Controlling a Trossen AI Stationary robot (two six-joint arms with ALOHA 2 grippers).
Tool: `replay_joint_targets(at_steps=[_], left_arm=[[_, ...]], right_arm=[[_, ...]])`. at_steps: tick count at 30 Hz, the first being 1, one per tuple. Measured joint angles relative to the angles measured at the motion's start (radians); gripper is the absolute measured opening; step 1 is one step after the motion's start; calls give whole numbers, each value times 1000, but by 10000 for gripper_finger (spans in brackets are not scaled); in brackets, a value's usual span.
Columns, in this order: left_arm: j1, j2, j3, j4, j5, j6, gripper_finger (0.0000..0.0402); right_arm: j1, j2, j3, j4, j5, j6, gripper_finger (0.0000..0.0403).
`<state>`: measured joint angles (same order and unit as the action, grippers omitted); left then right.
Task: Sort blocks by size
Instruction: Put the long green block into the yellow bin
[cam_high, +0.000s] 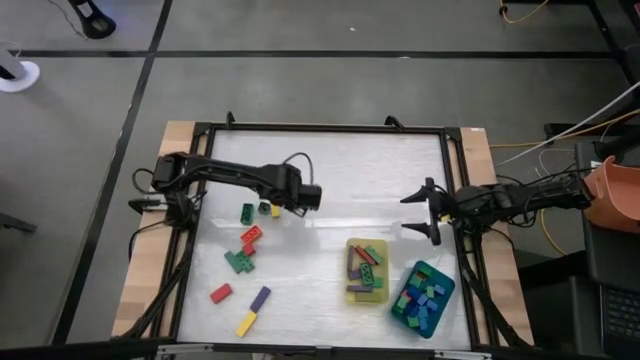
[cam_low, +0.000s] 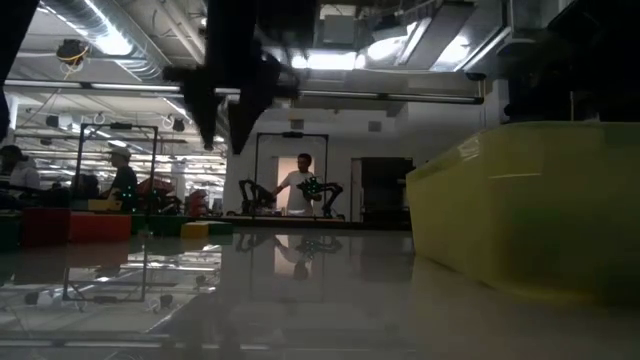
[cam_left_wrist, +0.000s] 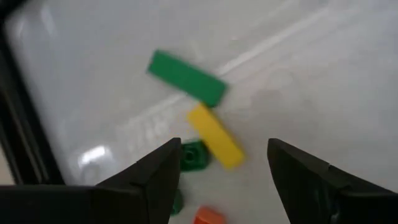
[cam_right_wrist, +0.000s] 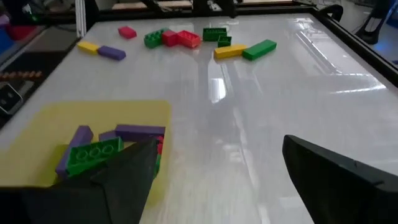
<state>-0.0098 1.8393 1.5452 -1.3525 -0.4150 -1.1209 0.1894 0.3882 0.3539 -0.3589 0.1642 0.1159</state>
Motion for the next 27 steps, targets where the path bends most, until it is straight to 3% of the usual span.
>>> replay_joint_targets(at_steps=[4, 11, 14, 21, 27], left_arm=[[75, 0, -90, 39, 38, -100, 225], [206, 2, -182, 232, 102, -111, 225], [250, 2, -193, 243, 139, -131, 225], [293, 2, -240, 262, 182, -232, 225], [321, 2, -316, 406, 198, -245, 225]], right_arm=[[0, 0, -26, 8, 0, -20, 344], [0, 0, -51, 6, 0, -20, 344], [0, 0, -55, 0, 0, -20, 344], [0, 0, -55, -1, 0, -21, 344], [0, 0, -55, -2, 0, -22, 344]])
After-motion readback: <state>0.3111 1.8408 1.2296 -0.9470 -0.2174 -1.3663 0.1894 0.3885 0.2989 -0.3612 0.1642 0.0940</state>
